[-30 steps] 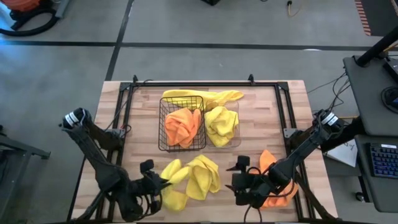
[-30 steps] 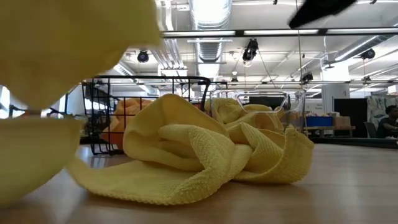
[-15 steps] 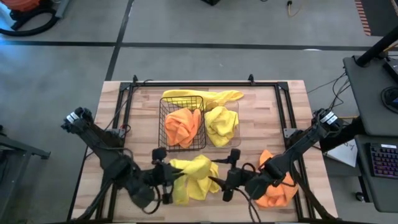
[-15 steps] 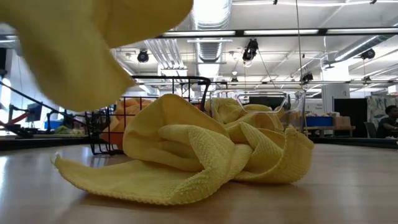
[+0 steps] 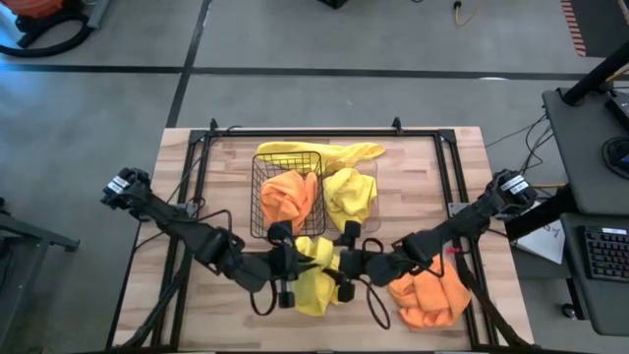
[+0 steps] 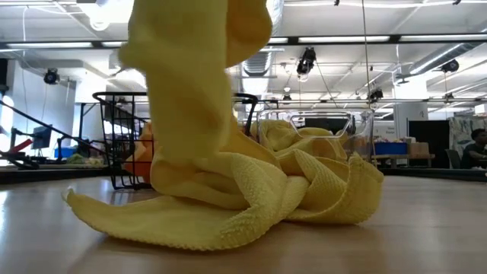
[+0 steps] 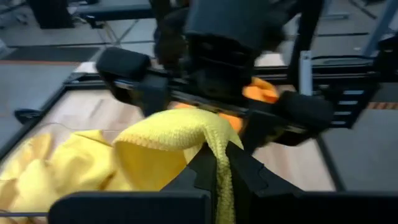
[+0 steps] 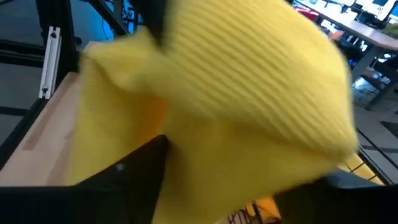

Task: Sort microfiber towel by color & place in baskets
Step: Put the yellow microfiber towel into the transparent bin

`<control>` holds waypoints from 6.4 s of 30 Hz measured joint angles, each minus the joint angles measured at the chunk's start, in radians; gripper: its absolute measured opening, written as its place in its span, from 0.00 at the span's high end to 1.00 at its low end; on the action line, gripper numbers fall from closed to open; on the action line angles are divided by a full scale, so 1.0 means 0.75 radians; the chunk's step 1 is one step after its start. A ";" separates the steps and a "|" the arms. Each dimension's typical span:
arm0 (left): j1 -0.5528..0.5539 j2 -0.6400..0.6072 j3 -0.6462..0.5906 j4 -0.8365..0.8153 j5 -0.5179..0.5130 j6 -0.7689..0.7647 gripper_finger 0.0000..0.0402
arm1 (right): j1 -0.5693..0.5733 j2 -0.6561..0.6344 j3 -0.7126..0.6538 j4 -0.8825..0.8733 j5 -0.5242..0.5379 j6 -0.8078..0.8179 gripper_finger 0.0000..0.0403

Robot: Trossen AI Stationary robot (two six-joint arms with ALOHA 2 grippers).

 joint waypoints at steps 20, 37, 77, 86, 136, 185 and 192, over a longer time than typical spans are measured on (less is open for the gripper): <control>0.224 -0.091 -0.002 -0.052 0.074 0.256 0.63 | -0.067 -0.378 0.004 -0.404 -0.002 -0.131 0.98; 0.280 -0.372 -0.141 -0.174 0.063 0.171 0.43 | -0.524 -0.709 -0.065 -0.513 -0.012 -0.168 0.98; 0.239 -0.470 -0.490 -0.034 0.026 -0.023 0.48 | -0.593 -0.351 -0.122 -1.022 -0.248 0.480 0.52; 0.237 -0.470 -0.490 -0.044 0.026 -0.023 0.48 | -0.596 -0.535 -0.153 -0.678 -0.206 0.256 0.48; -0.028 0.021 -0.502 0.282 0.139 -0.042 0.48 | -0.588 -0.541 -0.187 -0.802 -0.386 0.548 0.84; -0.049 0.551 -0.502 0.675 0.039 0.052 0.31 | 0.224 -0.409 -0.364 -0.391 -0.625 0.994 0.40; -0.041 0.586 -0.501 0.717 0.032 -0.001 0.31 | 0.223 -0.409 -0.571 -0.095 -0.600 0.985 0.40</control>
